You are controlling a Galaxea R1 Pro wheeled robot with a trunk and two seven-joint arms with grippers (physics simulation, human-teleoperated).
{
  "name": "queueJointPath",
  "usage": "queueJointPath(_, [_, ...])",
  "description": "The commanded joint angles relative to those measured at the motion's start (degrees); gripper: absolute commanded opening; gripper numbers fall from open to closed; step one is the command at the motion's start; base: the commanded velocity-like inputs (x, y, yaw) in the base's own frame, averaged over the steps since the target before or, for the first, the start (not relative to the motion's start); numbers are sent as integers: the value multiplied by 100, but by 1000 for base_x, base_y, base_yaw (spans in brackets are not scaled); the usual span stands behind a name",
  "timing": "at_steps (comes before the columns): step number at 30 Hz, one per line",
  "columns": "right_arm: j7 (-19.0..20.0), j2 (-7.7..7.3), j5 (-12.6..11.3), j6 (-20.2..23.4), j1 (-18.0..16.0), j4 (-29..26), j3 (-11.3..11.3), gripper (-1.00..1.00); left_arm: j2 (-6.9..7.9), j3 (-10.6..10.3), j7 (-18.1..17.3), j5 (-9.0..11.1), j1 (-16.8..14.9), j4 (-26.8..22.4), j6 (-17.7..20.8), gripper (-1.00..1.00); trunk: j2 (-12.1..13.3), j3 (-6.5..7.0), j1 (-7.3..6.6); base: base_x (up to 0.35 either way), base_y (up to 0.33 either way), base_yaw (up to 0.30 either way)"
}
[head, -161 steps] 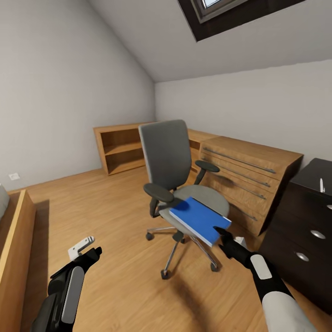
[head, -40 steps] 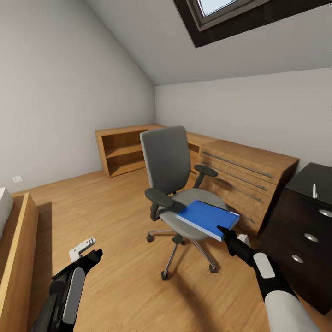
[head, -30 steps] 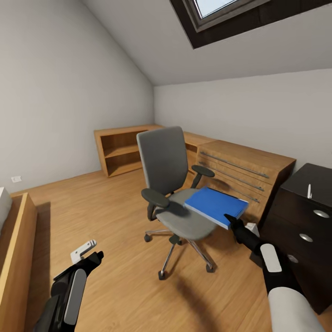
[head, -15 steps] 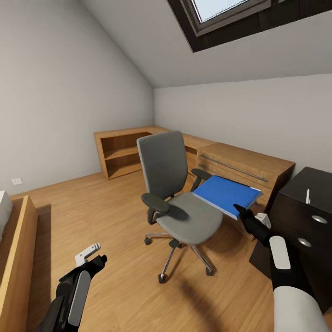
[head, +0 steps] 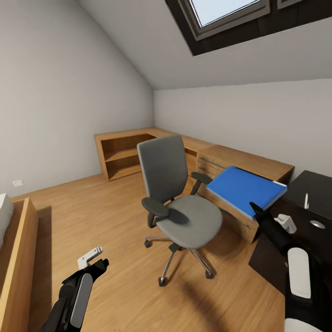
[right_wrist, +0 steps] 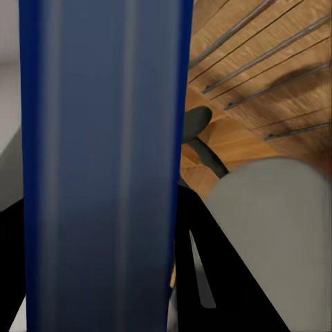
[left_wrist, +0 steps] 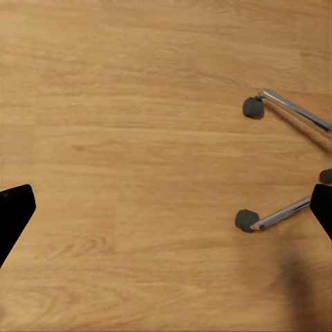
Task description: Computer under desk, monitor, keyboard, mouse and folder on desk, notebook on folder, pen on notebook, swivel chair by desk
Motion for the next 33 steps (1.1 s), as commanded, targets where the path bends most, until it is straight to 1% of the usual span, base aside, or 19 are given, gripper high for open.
queueJointPath(1, [5,30,7,28,21,-68,-26,-100,-3,6,42,61,-4,-6,17,100,39,13,-23,0,0,0])
queueJointPath(6, [-24,66,24,43,90,-213,-31,-100,-3,12,41,62,-4,-4,16,100,239,102,-133,0,0,0])
queueJointPath(12, [6,77,-10,83,157,-252,-35,-100,-3,0,41,62,-4,-3,16,100,480,210,-265,0,0,0])
queueJointPath(14, [11,77,-15,85,172,-251,-39,-100,2,-124,47,62,-4,-3,16,100,560,246,-309,0,0,0])
queueJointPath(15, [13,78,-19,87,182,-249,-41,-100,3,-153,48,62,-4,-3,16,100,600,264,-331,0,0,0])
queueJointPath(17, [17,79,-29,86,195,-246,-43,-100,4,-183,49,62,-4,-3,16,100,680,300,-375,0,0,0])
queueJointPath(19, [20,76,-99,88,199,-248,-49,-100,5,-198,50,62,-4,-3,16,100,761,336,-419,0,0,0])
queueJointPath(20, [22,77,-153,89,199,-249,-57,-100,5,-201,50,62,-4,-3,16,100,801,354,-441,0,0,0])
queueJointPath(21, [22,73,-545,95,206,-256,-158,-100,5,-209,45,62,-4,-3,16,100,841,372,-462,0,0,0])
queueJointPath(22, [16,69,-781,99,208,-255,-206,-100,5,-211,44,62,-4,-3,16,100,881,390,-484,0,0,0])
queueJointPath(23, [14,66,-885,102,209,-254,-223,-100,5,-211,43,64,-4,-3,16,100,921,408,-506,0,0,0])
queueJointPath(24, [10,58,-1041,106,210,-253,-247,-100,5,-212,44,63,-4,-3,16,100,961,426,-528,0,0,0])
queueJointPath(25, [8,55,-1096,107,212,-253,-256,-100,5,-213,45,63,-4,-3,16,100,1001,444,-550,0,0,0])
queueJointPath(27, [3,69,-1330,102,254,-249,-298,-100,5,-208,63,62,-4,-3,16,100,1082,481,-594,-70,0,-90])
queueJointPath(33, [-16,71,-1348,97,255,-243,-300,-100,7,-207,56,58,-4,-3,15,100,1322,590,-726,-305,0,-253])
